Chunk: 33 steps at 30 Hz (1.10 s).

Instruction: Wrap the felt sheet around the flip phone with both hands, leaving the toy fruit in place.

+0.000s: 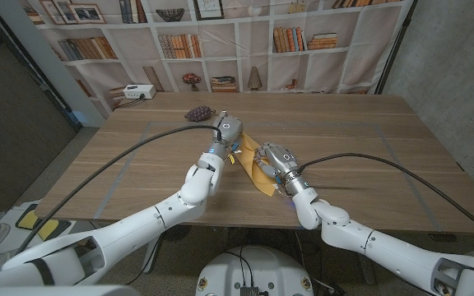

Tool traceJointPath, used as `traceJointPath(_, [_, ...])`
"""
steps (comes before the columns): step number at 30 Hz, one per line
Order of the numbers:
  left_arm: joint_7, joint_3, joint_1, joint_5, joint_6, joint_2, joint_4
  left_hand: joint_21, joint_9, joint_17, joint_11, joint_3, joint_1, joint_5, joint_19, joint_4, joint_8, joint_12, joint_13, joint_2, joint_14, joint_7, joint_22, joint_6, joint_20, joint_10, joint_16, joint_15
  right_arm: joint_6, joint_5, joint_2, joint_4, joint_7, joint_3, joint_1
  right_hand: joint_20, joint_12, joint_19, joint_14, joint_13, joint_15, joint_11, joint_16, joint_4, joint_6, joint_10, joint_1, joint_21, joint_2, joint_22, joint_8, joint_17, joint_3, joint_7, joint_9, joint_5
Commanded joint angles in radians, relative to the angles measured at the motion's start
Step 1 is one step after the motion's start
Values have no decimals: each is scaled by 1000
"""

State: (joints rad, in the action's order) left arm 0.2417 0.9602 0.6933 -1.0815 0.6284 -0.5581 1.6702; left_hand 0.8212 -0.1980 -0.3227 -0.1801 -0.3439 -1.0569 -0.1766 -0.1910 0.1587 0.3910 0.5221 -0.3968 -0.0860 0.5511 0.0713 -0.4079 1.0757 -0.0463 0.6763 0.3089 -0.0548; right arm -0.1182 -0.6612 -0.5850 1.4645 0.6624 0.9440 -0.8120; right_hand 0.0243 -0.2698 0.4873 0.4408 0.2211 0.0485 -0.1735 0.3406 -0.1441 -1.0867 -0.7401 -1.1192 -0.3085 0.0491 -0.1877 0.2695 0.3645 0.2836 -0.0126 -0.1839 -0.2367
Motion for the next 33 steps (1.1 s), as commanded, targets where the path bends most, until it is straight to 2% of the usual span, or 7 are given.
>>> traceJointPath(1, [5, 42, -28, 37, 9, 16, -49, 8, -12, -2, 3, 6, -5, 0, -3, -1, -5, 4, -3, 6, 12, 25, 0, 42, 2, 4, 5, -158, 45, 8, -9, -5, -25, -11, 9, -1, 3, 9, -4, 3, 172, -2, 5, 2, -119, 0, -6, -7, 4, -2, -4, 3, -7, -93, -5, -7])
traceJointPath(6, [2, 55, -33, 39, 15, 12, -43, 10, -11, -1, 2, 7, -6, 0, -2, 0, -6, 4, -4, 6, 12, 25, 1, 44, 3, 6, 5, -159, 46, 15, -15, 7, -44, -20, 7, -6, 5, 15, -3, 3, 172, 3, 6, 1, -119, -1, -10, -9, 4, -3, -8, 3, -12, -90, -6, -7])
traceJointPath(9, [3, 61, -34, 35, 23, 11, -40, 11, -10, -2, 1, 9, -6, 1, -1, -1, -8, 4, -4, 7, 12, 24, 2, 45, 3, 6, 5, -159, 54, 29, -19, 11, -57, -29, 6, -17, 19, 18, -2, 3, 161, 14, -9, 7, -91, 26, -2, -9, 9, -2, -25, -10, -12, -75, -8, -11])
traceJointPath(12, [1, 66, -35, 33, 31, 10, -35, 13, -10, -3, 1, 9, -9, 1, 0, 0, -9, 4, -4, 6, 12, 24, 3, 44, 2, 7, 7, -162, 84, 55, -27, 14, -66, -42, 4, -29, 34, 17, 1, 4, 146, 50, -31, 20, 8, 51, 23, -6, 28, -2, -65, -27, -8, -71, -12, -12])
traceJointPath(21, [-8, 78, -32, 23, 45, 5, -18, 17, -8, -3, 1, 12, -12, 1, 2, 0, -13, 4, -5, 6, 12, 25, 5, 45, 3, 8, 7, -161, 299, 245, -41, -28, -146, -108, 1, -93, 55, -47, -41, 19, 47, 186, -87, 96, 232, 147, 221, 30, 65, -2, -94, -29, -11, -2, -5, 36])
traceJointPath(27, [-15, 87, -33, 6, 54, 4, -12, 20, -7, -2, 0, 13, -13, 1, 4, 0, -14, 4, -6, 6, 12, 23, 7, 47, 3, 8, 6, -161, 383, 295, -41, -58, -175, -139, -3, -104, 54, -71, -59, 24, 24, 214, -97, 122, 252, 166, 288, 42, 70, -3, -89, -24, -19, 24, -5, 46])
traceJointPath(33, [-16, 90, -34, 0, 56, 10, -13, 23, -6, -2, -4, 14, -15, 1, 4, 0, -16, 3, -6, 6, 12, 25, 9, 51, 4, 8, 6, -161, 450, 345, -38, -83, -203, -174, -10, -119, 53, -105, -80, 30, 2, 242, -105, 175, 298, 191, 397, 57, 87, -5, -91, -13, -36, 43, -7, 49])
